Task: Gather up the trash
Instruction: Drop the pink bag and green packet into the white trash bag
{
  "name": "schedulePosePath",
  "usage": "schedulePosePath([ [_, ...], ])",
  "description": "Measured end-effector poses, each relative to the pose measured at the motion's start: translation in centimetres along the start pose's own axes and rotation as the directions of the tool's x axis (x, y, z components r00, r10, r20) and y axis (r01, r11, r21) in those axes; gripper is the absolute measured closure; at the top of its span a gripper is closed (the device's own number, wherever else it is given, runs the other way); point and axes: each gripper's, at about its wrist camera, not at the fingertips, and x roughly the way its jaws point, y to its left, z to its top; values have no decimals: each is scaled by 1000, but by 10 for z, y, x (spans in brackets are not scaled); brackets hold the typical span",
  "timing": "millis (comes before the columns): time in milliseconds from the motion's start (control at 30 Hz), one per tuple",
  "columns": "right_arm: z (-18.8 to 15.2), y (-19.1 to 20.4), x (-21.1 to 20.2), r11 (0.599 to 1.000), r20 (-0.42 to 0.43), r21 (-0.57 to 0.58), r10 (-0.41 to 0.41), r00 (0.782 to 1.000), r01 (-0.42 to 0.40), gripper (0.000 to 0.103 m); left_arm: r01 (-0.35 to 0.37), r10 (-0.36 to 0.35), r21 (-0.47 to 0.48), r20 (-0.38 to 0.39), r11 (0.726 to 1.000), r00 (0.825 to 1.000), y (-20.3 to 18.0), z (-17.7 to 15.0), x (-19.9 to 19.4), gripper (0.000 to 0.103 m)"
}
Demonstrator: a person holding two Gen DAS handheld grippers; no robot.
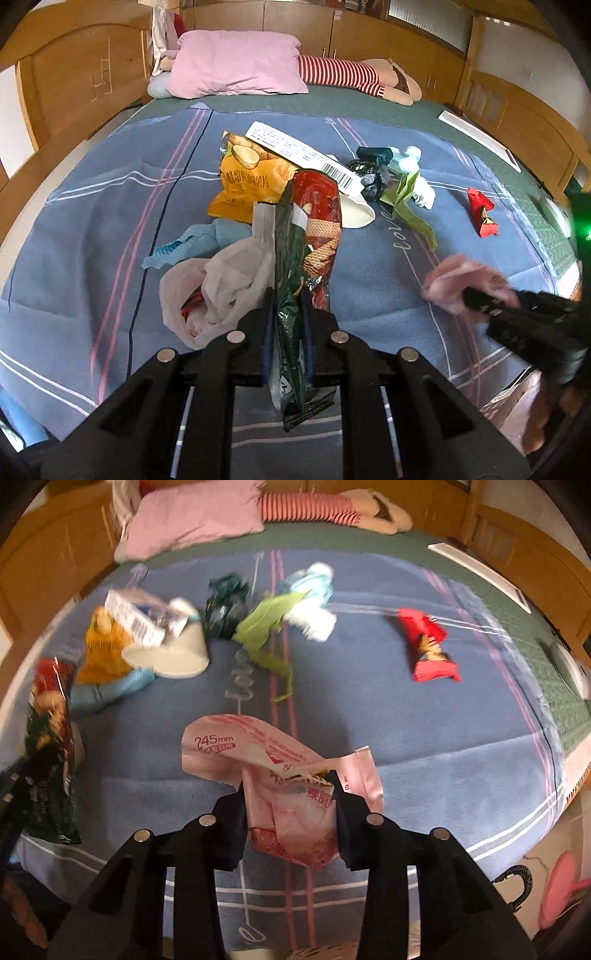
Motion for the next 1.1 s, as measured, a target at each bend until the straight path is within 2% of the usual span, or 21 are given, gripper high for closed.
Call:
schedulePosePath([
  [267,5,-30,-36,996,79,81,41,996,-47,64,-24,23,31,15,999,1000,-4,-2,-2,89],
  [533,-5,-49,-100,993,146,50,101,984,-109,64,-35,34,31,26,999,999,-4,-1,-3,89],
  [633,-15,-58,-121,992,141,11,121,983,-124,64,-37,36,29,34,999,999,-4,-1,-6,89],
  [733,-30,-66,-139,989,105,-74,137,985,-130,63,-34,33,26,48,999,998,-3,-2,-10,89],
  [867,-66,-80,-144,982,20,-158,109,994,-105,63,-29,27,33,54,999,998,-5,-5,-13,89],
  [933,-85,-88,-137,978,-55,-155,132,990,-139,61,-18,16,35,57,999,998,-6,-6,-15,89],
  [1000,-105,-93,-126,971,-138,-154,161,977,-181,47,-5,3,38,56,999,998,-9,-8,-16,89],
  [1033,-112,-93,-123,970,-157,-162,159,975,-184,42,7,-9,39,53,999,999,-10,-9,-16,89],
  [1100,-117,-93,-126,971,-126,-162,158,979,-177,27,42,-44,37,44,998,998,-11,-11,-16,89],
])
